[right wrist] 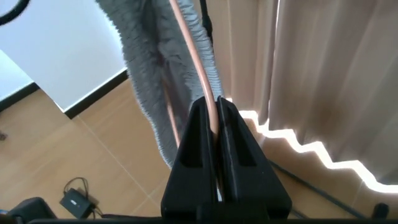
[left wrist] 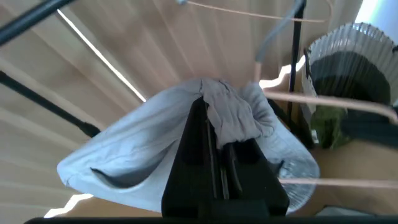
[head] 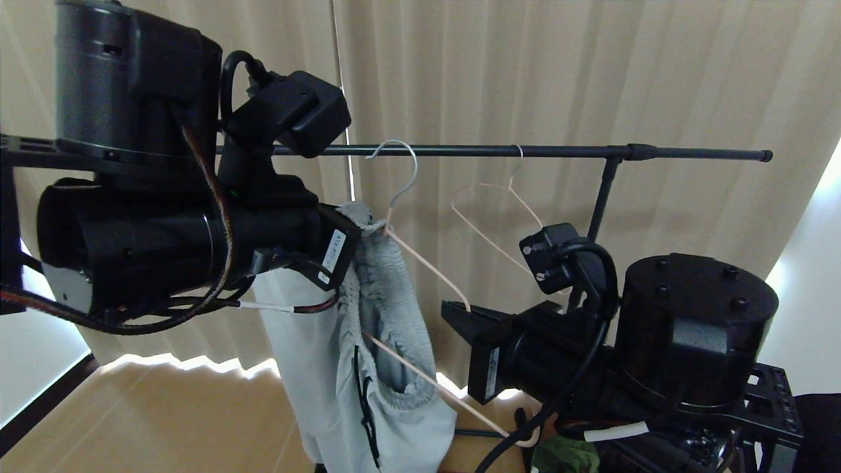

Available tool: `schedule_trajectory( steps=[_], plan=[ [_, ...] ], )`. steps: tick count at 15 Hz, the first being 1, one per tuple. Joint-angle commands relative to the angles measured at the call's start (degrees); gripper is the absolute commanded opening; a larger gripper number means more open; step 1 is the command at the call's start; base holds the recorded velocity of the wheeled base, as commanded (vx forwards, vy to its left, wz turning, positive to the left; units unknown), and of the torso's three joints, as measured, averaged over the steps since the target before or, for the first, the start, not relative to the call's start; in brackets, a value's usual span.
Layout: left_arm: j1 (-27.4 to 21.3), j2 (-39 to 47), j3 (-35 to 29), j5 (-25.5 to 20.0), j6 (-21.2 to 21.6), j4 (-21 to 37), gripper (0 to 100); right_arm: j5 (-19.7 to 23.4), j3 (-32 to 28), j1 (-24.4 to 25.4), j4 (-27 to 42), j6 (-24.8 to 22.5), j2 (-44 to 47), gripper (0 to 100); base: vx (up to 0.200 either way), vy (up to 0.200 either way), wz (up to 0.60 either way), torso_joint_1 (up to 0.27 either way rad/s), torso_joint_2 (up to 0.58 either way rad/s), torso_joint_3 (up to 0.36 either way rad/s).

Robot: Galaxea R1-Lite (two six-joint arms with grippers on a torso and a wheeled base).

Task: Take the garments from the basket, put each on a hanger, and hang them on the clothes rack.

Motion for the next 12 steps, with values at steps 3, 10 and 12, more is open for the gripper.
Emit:
schedule_trajectory(
  steps=[3,10,12],
  plan=[
    [0.0,-3.2,3.2,-0.1,0.0,0.0,0,0.0,0.1,-1.0,-3.5,-1.9,0.4,0,0.0,0.0,0.0,0.0,0.0,0.0],
    [-0.1,-5.2,6.9,-0.2,0.0,-0.1,0,3.0,0.0,-1.2,-8.1,-3.4,0.0,0,0.0,0.0,0.0,0.0,0.0,0.0],
    [-0.2,-6.0,7.8,-0.2,0.1,-0.1,0,3.0,-0.1,-1.3,-8.2,-3.4,-0.4,0,0.0,0.0,0.0,0.0,0.0,0.0]
  ],
)
